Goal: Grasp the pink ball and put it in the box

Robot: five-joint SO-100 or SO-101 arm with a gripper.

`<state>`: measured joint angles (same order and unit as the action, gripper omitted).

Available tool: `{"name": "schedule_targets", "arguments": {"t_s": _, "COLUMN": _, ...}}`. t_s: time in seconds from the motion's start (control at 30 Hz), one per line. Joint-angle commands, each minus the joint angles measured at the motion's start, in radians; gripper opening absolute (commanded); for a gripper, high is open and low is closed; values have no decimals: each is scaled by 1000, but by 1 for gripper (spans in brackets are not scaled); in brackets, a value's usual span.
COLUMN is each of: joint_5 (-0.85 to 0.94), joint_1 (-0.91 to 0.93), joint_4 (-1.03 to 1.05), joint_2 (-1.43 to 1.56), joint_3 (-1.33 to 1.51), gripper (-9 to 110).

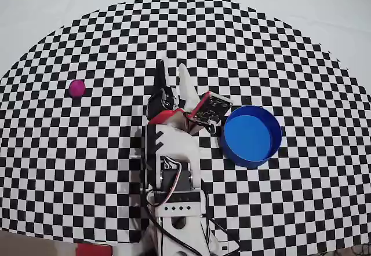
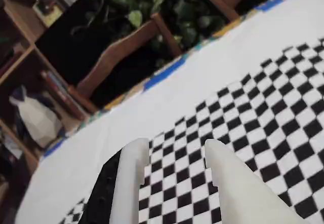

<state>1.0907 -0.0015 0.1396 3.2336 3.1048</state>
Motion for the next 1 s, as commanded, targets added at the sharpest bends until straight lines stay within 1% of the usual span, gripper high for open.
{"name": "schedule_targets", "arguments": {"t_s": 0.0, "joint_5": 144, "joint_1": -9, "joint_4": -51, "joint_2": -2, "joint_3": 8, "gripper": 15}}
{"name": "schedule_targets", "arguments": {"t_s": 0.03, "joint_5": 196, "joint_1": -9, "joint_4": -63, "joint_2": -8, "joint_3": 8, "gripper": 15}}
{"name": "schedule_targets", "arguments": {"t_s": 0.07, "joint_5": 242, "joint_1": -9, "joint_4": -72, "joint_2": -11, "joint_3": 8, "gripper": 19}}
{"name": "schedule_targets", "arguments": {"t_s": 0.2, "joint_5": 393, "joint_1": -9, "joint_4": -94, "joint_2": -18, "joint_3": 8, "gripper": 21}}
{"name": "schedule_targets", "arguments": {"t_s": 0.33, "joint_5": 486, "joint_1": -5, "joint_4": -95, "joint_2": -34, "joint_3": 8, "gripper": 25}}
{"name": "schedule_targets", "arguments": {"t_s": 0.5, "joint_5": 545, "joint_1": 2, "joint_4": -91, "joint_2": -55, "joint_3": 8, "gripper": 28}}
{"name": "schedule_targets", "arguments": {"t_s": 0.97, "joint_5": 538, "joint_1": -8, "joint_4": -64, "joint_2": -87, "joint_3": 8, "gripper": 28}}
